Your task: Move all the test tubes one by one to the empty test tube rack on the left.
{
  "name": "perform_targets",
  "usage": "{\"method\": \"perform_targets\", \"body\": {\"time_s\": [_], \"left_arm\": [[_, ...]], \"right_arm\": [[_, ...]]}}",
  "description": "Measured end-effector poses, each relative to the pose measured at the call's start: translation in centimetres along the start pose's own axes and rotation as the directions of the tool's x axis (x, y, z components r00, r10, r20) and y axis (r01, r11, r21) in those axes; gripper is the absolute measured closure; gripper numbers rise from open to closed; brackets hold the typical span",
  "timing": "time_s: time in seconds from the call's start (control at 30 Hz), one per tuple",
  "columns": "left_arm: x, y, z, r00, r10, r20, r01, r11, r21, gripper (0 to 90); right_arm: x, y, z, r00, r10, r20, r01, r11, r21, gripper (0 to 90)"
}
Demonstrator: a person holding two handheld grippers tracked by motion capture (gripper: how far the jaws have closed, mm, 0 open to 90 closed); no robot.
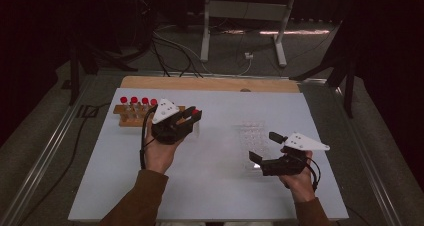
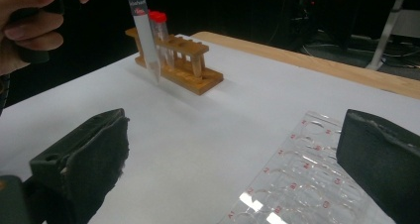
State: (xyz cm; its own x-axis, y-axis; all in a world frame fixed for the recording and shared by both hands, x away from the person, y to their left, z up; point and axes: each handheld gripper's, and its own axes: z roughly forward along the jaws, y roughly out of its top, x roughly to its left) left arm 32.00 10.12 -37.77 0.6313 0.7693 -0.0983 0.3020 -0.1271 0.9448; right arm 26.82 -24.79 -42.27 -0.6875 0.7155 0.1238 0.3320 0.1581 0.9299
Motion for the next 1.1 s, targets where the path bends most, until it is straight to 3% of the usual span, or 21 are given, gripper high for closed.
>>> {"method": "perform_targets", "body": {"time_s": [0.3,0.53,0.77,1.1], "left_arm": [[2.5,0.7,-0.1,0.9969,-0.024,-0.075,0.023,0.9997,-0.006,71.4],[4.3,1.1,0.3,0.9892,-0.032,-0.143,0.031,0.9995,-0.008,71.3],[5.8,1.4,0.7,0.9784,-0.031,-0.204,0.030,0.9995,-0.010,71.4],[7.9,1.4,1.4,0.9532,-0.050,-0.298,0.048,0.9987,-0.012,71.4]], "right_arm": [[-0.1,0.0,-0.1,1.0000,0.001,0.003,-0.001,1.000,-0.004,0.0],[-0.3,0.0,-0.2,1.0000,0.004,0.003,-0.004,1.000,-0.008,0.0],[-0.3,0.1,-0.3,1.0000,0.009,0.000,-0.009,1.000,-0.012,0.0],[-0.5,0.1,-0.4,0.9999,0.013,0.002,-0.013,1.000,-0.022,0.0]]}}
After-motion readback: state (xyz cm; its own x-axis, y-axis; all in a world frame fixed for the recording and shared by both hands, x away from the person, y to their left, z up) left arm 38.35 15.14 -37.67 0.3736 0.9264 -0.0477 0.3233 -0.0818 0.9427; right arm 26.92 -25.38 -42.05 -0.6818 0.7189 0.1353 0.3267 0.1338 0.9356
